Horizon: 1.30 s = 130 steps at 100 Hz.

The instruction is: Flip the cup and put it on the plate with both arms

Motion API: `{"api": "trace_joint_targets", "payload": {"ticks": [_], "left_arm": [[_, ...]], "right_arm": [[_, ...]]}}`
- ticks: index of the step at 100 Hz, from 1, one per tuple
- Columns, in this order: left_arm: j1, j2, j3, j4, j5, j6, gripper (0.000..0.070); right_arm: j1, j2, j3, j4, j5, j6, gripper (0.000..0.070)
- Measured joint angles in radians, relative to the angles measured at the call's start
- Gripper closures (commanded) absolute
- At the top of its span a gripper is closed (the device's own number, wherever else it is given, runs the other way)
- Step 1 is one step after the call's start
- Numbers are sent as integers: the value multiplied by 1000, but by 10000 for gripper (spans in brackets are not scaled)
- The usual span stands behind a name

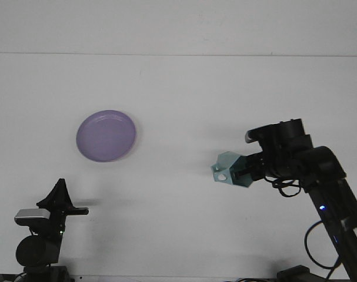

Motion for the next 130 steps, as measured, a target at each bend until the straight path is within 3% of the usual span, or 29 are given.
{"api": "trace_joint_targets", "payload": {"ticks": [23,56,62,74,102,124,130], "left_arm": [[0,0,0,0,0,0,688],[0,0,0,-1,0,-1,688],[0,0,0,-1,0,-1,688],[0,0,0,-2,0,-1,688],[0,0,0,-1,6,-8,688],[0,1,13,-6,143,-114,688],[0,2,38,-8,179,-154,688]], "right_arm": [[138,189,0,-71,95,-25,694],[203,362,0,-56,92,-44,691],[203,361,0,-45,91,-46,664],[203,361,0,-43,90,-51,511],[202,360,25,-58,90,-75,467],[146,193,69,-30,87,-84,474],[114,109,69,7,77,-84,508]]}}
